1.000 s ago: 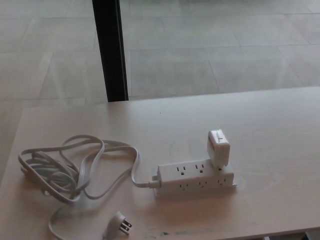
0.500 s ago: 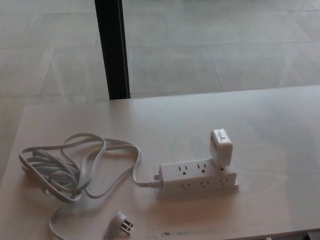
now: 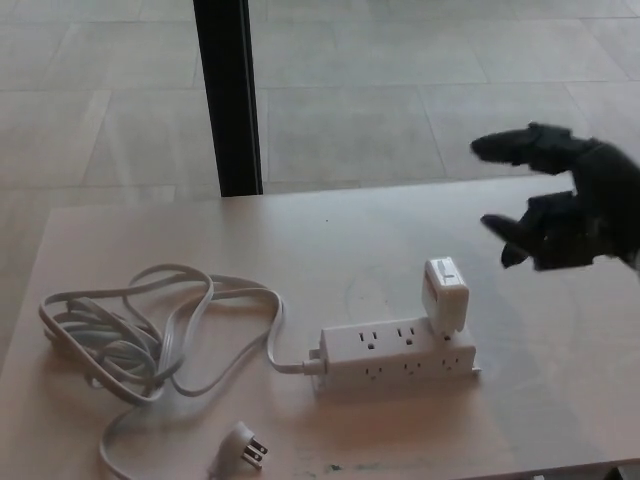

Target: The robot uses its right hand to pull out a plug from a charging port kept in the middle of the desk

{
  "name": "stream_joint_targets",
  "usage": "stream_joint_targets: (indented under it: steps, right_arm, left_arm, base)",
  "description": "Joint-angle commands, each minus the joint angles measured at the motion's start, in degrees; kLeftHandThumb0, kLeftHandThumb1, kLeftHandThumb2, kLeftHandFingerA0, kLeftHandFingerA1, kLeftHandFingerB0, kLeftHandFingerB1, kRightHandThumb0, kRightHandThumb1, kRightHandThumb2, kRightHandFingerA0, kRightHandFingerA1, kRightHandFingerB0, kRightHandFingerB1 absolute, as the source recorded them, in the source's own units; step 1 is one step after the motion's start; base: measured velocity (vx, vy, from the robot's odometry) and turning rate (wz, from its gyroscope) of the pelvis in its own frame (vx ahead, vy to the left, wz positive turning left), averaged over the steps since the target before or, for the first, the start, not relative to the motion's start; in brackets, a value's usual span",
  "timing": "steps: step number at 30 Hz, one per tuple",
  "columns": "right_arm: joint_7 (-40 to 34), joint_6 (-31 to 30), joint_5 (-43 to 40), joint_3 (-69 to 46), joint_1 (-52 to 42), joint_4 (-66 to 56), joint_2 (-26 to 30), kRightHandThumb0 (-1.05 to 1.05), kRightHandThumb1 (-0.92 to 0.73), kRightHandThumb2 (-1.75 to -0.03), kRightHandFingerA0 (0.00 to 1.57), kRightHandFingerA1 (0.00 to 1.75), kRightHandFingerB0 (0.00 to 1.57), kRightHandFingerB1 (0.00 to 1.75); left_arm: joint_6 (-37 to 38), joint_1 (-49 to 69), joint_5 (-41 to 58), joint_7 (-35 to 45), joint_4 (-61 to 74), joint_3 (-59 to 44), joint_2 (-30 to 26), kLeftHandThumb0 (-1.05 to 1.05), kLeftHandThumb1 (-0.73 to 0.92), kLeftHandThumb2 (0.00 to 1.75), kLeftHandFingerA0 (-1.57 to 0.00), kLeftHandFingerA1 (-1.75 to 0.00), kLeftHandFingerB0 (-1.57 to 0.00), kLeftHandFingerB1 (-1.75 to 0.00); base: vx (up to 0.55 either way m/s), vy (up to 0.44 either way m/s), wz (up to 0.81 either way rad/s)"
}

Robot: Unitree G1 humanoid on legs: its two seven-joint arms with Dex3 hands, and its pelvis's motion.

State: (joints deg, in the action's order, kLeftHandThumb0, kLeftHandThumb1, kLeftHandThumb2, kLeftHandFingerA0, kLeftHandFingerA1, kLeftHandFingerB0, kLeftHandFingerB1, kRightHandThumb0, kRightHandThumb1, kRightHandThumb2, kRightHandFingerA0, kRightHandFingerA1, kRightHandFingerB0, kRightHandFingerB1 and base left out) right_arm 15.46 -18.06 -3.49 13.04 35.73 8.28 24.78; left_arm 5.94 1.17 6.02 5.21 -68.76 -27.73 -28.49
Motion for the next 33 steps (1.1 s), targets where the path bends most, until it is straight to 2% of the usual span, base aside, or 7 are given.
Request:
stream_joint_targets:
  steps: [1,6,11,15,16,17,33]
  right_arm:
    - [4.76,-3.97,10.03,8.02,3.50,3.82,2.72,-0.64,-0.55,-0.63,0.91,1.69,0.36,0.40]
    - [5.40,-1.46,13.74,10.90,6.94,8.29,5.39,-0.70,-0.61,-0.57,0.29,0.39,0.41,0.35]
    - [5.76,0.81,15.10,11.72,9.10,10.49,5.83,-0.70,-0.61,-0.59,0.31,0.45,0.41,0.36]
    - [5.60,2.38,20.89,16.54,11.42,9.74,5.50,-0.74,-0.57,-0.63,0.81,1.44,0.39,0.37]
    - [5.60,4.65,22.30,17.95,11.92,10.24,5.67,-0.71,-0.51,-0.94,0.69,0.99,0.30,0.49]
    - [4.85,5.95,22.82,18.51,12.07,10.81,5.08,-0.73,-0.63,-0.59,0.79,1.46,0.42,0.38]
    - [16.12,-0.03,29.33,25.14,16.17,11.81,1.85,-0.87,-0.46,-0.83,0.80,1.28,0.09,0.15]
  left_arm:
    - [2.02,0.02,1.85,0.32,-0.81,-0.73,-1.68,-0.85,0.92,0.73,-0.81,-0.59,-0.64,-0.46]
    - [2.38,0.43,1.16,0.17,-0.32,-0.06,-1.71,-0.85,0.92,0.75,-0.80,-0.58,-0.62,-0.45]
    - [2.45,-0.01,1.50,0.59,-0.68,-0.28,-1.90,-0.84,0.92,0.74,-0.79,-0.57,-0.63,-0.46]
    - [2.12,-0.23,0.94,0.42,-0.60,0.43,-2.17,-0.84,0.92,0.74,-0.77,-0.55,-0.62,-0.45]
    - [2.14,-0.19,1.12,0.60,-0.52,0.32,-2.16,-0.84,0.92,0.75,-0.77,-0.56,-0.62,-0.45]
    - [2.28,-0.20,1.36,0.58,-0.57,0.10,-2.08,-0.84,0.92,0.74,-0.79,-0.56,-0.62,-0.45]
    - [2.83,-0.71,1.53,0.78,-0.85,0.52,-2.32,-0.86,0.92,0.75,-0.78,-0.56,-0.62,-0.45]
  base:
    - [0.00,0.000,0.00]
    - [0.00,0.000,0.00]
    - [0.00,0.000,0.00]
    - [0.00,0.000,0.00]
    - [0.00,0.000,0.00]
    - [0.00,0.000,0.00]
    - [0.00,0.000,0.00]
